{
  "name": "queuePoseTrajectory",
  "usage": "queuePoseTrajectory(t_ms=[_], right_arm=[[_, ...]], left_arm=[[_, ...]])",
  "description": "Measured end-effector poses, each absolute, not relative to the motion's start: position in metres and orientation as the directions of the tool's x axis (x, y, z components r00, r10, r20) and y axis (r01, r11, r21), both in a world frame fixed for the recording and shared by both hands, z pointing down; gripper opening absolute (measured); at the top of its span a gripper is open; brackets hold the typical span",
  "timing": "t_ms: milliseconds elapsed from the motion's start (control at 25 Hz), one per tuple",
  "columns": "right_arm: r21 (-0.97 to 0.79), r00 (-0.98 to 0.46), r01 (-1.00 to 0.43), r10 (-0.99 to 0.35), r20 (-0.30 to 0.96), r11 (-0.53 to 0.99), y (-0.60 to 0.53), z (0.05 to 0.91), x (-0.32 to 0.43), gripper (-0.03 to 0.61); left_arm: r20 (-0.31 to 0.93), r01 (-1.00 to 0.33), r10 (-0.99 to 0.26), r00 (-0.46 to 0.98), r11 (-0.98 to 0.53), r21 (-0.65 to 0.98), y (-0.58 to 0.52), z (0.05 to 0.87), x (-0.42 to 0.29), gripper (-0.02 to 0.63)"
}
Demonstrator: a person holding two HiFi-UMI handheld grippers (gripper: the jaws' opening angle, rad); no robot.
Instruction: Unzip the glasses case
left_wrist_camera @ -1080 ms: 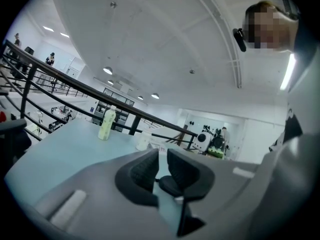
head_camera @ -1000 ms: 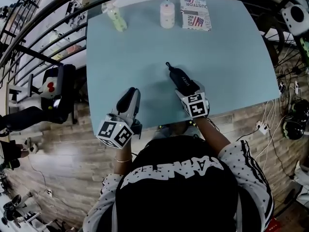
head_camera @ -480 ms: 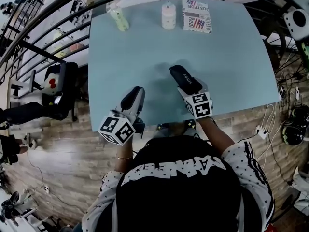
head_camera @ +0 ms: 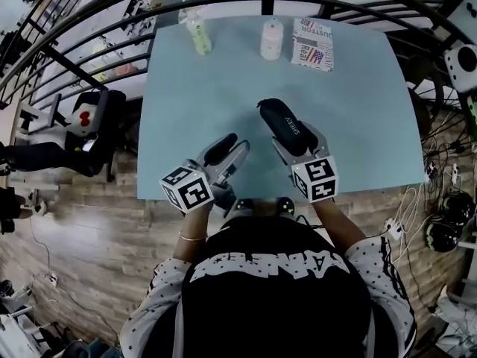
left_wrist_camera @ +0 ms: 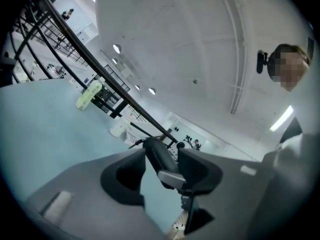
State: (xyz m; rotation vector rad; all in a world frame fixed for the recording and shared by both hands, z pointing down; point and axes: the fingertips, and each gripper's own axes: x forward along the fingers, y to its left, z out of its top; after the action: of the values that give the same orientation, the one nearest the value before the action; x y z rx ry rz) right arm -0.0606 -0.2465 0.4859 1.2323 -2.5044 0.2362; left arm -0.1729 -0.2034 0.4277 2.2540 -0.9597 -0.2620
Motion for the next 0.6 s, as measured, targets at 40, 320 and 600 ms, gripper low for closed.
queuePoseTrajectory(t_ms=[40,320,600], right_arm=[[0.007,-0.579,-0.784,-0.735,0.353,0.621,-0.245,0.477,-0.063,0.336],[0.059,-0.674,-0.704,-0.691,0.261,0.708,-0.225,0.433,-0.089,0.335],[0.148,-0.723,-0.635,-0.651,0.229,0.758,-0.204,0.415,-0.107,0.336]], left_arm=[[0.057,-0.549,-0.691,0.721,-0.518,0.657,-0.204,0.424,-0.168,0.0],[-0.011,-0.456,-0.648,0.761,-0.547,0.702,-0.209,0.403,-0.145,0.0],[-0.081,-0.373,-0.646,0.759,-0.532,0.76,-0.213,0.391,-0.129,0.0]])
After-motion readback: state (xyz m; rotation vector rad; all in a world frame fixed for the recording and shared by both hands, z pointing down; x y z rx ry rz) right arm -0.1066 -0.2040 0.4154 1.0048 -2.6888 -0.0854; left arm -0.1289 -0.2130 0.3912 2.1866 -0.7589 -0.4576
